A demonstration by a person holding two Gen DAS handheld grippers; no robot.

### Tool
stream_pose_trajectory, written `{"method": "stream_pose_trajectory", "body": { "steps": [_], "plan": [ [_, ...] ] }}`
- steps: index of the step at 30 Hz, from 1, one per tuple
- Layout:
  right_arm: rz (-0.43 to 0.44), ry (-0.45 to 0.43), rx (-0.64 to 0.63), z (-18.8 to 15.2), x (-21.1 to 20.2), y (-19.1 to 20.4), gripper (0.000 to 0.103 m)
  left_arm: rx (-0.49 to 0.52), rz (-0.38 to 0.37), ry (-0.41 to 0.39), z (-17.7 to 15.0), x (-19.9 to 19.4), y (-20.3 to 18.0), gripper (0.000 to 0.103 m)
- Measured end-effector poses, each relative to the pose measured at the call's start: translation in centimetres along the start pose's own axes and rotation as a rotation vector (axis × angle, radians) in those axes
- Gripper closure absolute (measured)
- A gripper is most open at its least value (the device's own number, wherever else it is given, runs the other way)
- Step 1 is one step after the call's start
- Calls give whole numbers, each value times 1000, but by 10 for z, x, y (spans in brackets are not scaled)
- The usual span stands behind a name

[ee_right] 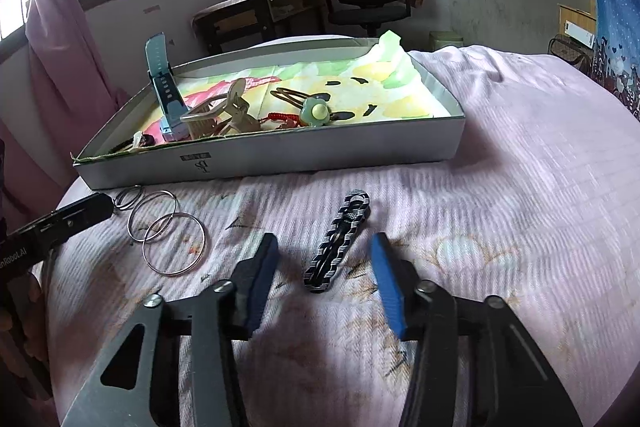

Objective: Organize jewelry
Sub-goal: 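Grasp a small silver ring with the left tool while the right tool grasps the black beaded keychain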

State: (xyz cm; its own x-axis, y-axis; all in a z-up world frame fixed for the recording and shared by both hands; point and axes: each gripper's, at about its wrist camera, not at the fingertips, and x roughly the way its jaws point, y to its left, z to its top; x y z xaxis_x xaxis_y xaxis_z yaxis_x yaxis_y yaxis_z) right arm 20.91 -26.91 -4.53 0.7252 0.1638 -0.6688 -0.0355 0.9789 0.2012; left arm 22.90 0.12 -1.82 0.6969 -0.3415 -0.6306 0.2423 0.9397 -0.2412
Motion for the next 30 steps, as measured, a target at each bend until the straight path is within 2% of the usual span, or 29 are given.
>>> {"method": "stream_pose_trajectory", "body": {
  "steps": [2, 6, 12, 14, 17, 22, 30],
  "plan": [
    [3, 3, -5, -1, 1, 1, 73, 1, 1, -4, -1, 0, -1, 58],
    [8, 4, -2, -1, 2, 0, 76, -1, 2, -9, -2, -2, 0, 61],
    [10, 7, 1, -2, 3, -1, 77, 14, 7, -3, -3, 0, -2, 62],
    [7, 8, -5, -2, 3, -1, 77, 18, 8, -2, -3, 0, -3, 68],
    [9, 9, -10, -2, 4, -1, 82, 10, 1, -2, -4, -1, -1, 74],
    [15, 9, -6, -3, 4, -1, 85, 2, -6, -5, -4, -1, 1, 83],
    [36, 12, 20, -4, 5, -5, 98, 18, -11, -23, -8, -5, -4, 83]
  ]
}}
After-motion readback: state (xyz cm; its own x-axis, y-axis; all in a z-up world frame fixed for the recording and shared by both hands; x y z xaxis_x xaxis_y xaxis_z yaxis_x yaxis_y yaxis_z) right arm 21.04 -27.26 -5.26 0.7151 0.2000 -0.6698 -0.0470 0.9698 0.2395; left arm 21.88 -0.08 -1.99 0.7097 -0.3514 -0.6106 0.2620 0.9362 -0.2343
